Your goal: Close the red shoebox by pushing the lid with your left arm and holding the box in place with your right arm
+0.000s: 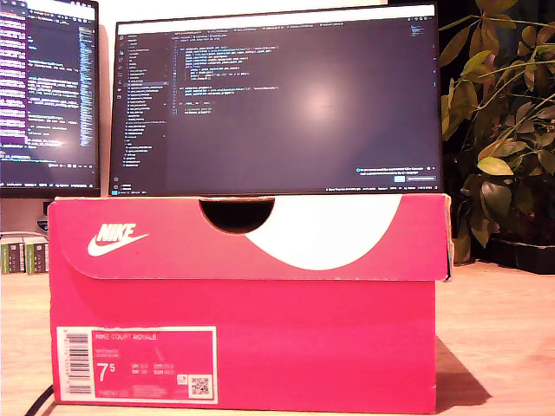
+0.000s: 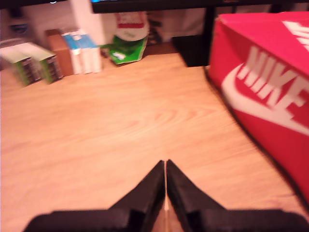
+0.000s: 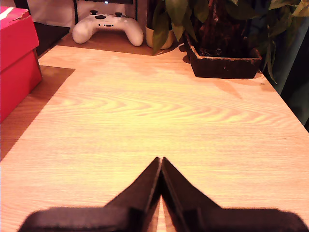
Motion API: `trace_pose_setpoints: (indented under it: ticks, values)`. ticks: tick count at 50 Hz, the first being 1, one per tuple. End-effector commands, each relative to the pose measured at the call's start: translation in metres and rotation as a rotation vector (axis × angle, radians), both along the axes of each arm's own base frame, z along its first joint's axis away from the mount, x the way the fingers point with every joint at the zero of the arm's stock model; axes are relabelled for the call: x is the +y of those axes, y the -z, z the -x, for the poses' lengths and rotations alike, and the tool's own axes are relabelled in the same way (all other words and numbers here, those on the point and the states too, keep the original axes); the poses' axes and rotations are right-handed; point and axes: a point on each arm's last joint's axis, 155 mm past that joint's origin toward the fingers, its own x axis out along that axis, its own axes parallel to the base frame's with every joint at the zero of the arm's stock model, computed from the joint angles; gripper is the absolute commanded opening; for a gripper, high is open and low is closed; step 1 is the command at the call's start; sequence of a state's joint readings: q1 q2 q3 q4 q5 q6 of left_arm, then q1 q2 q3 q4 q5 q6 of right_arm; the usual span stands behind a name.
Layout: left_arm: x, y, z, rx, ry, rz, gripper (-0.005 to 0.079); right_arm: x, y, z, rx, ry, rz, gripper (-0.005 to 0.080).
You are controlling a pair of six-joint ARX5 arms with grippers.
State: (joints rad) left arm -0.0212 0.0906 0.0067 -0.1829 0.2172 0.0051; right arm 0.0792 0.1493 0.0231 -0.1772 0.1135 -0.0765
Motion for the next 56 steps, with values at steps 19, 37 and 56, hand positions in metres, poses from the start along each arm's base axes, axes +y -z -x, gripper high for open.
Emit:
trace_pose_setpoints:
  ticks: [19, 37, 56]
  values:
    - [0.008, -0.002, 0.000, -0.054, -0.026, -0.018, -0.0019, 0.000, 0.008, 0.000, 0.013, 0.001, 0.001, -0.0012]
    - [0.007, -0.003, 0.000, -0.056, -0.023, -0.018, -0.0019, 0.000, 0.008, 0.000, 0.013, 0.001, 0.001, -0.0012]
    - [0.007, -0.003, 0.000, -0.056, -0.023, -0.018, -0.0019, 0.000, 0.008, 0.000, 0.013, 0.001, 0.001, -0.0012]
